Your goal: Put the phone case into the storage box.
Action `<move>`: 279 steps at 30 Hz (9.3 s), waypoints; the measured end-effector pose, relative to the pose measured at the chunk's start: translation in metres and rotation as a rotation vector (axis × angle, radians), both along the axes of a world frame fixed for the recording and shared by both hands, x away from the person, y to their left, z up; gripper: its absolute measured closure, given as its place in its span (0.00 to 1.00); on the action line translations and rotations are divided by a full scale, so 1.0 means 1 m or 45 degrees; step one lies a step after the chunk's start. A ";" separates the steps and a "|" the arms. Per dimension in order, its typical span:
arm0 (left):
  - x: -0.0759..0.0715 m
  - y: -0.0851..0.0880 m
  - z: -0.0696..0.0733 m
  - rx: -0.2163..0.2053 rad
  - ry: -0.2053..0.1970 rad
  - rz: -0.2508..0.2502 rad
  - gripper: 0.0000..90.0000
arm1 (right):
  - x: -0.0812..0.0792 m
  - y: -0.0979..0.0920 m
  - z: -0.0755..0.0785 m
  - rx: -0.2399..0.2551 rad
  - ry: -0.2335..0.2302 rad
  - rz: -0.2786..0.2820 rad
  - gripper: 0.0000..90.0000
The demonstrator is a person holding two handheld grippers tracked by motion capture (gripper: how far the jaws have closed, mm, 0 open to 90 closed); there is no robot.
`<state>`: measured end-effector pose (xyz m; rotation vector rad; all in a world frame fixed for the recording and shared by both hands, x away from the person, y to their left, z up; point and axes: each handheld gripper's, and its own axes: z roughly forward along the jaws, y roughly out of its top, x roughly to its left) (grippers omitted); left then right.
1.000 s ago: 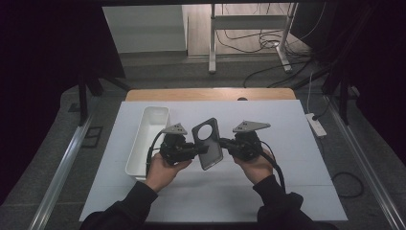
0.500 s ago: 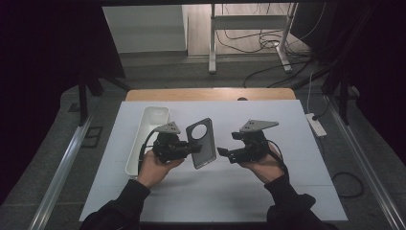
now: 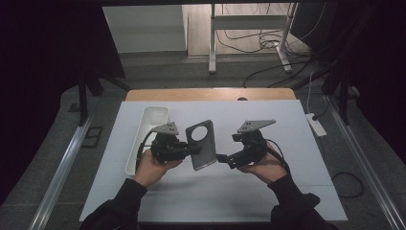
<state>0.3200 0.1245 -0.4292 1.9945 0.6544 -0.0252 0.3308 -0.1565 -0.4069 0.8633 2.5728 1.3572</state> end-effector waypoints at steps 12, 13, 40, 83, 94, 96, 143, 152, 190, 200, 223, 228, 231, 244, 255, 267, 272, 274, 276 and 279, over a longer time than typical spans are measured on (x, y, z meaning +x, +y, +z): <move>-0.008 -0.014 0.002 -0.002 -0.029 -0.164 0.88 | -0.001 0.003 -0.001 0.002 -0.006 0.124 0.42; -0.009 -0.015 0.002 -0.004 -0.031 -0.174 0.88 | -0.001 0.003 -0.002 0.002 -0.012 0.131 0.45; -0.003 0.002 0.007 0.020 -0.167 0.172 0.31 | -0.011 0.001 0.003 -0.046 -0.131 0.031 0.89; -0.004 -0.012 -0.004 0.113 -0.081 0.263 0.90 | -0.021 0.018 -0.007 -0.005 -0.112 -0.165 0.89; -0.002 -0.009 -0.005 0.099 -0.017 0.296 0.96 | -0.021 0.020 -0.010 0.022 -0.064 -0.115 0.88; -0.001 -0.008 -0.005 0.093 0.001 0.308 0.97 | -0.019 0.020 -0.012 0.045 -0.038 -0.087 0.87; 0.012 0.028 0.007 0.132 -0.052 0.608 0.99 | -0.025 -0.005 -0.024 -0.118 0.006 -0.042 0.13; 0.019 0.038 0.011 0.119 -0.040 0.645 0.99 | -0.030 -0.018 -0.027 -0.137 0.000 -0.075 0.04; 0.048 0.074 0.041 0.139 -0.043 0.769 0.99 | -0.061 -0.092 -0.029 -0.125 -0.037 -0.273 0.00; 0.056 0.088 0.046 0.152 -0.038 0.812 0.99 | -0.067 -0.108 -0.033 -0.131 -0.042 -0.316 0.00; 0.073 0.108 0.053 0.190 -0.050 0.907 0.99 | -0.086 -0.144 -0.042 -0.133 -0.041 -0.455 0.00; 0.078 0.111 0.054 0.197 -0.049 0.924 0.99 | -0.091 -0.150 -0.042 -0.123 -0.040 -0.491 0.00; 0.081 0.113 0.055 0.204 -0.050 0.937 0.99 | -0.094 -0.154 -0.043 -0.113 -0.038 -0.505 0.00; 0.091 0.118 0.058 0.215 -0.061 0.972 0.99 | -0.096 -0.156 -0.042 -0.100 -0.047 -0.522 0.00; 0.099 0.125 0.053 0.213 -0.055 1.012 0.99 | -0.095 -0.156 -0.043 -0.107 -0.037 -0.522 0.00; 0.110 0.127 0.044 0.212 -0.052 1.043 0.99 | -0.095 -0.156 -0.043 -0.110 -0.030 -0.515 0.00; 0.115 0.128 0.041 0.214 -0.045 1.058 0.99 | -0.095 -0.156 -0.043 -0.109 -0.027 -0.516 0.00; 0.116 0.128 0.039 0.220 -0.041 1.065 0.99 | -0.095 -0.156 -0.043 -0.109 -0.027 -0.515 0.00; 0.117 0.128 0.038 0.221 -0.039 1.067 0.99 | -0.095 -0.156 -0.043 -0.110 -0.027 -0.515 0.00; 0.118 0.129 0.034 0.224 -0.031 1.073 0.99 | -0.095 -0.156 -0.043 -0.111 -0.028 -0.514 0.00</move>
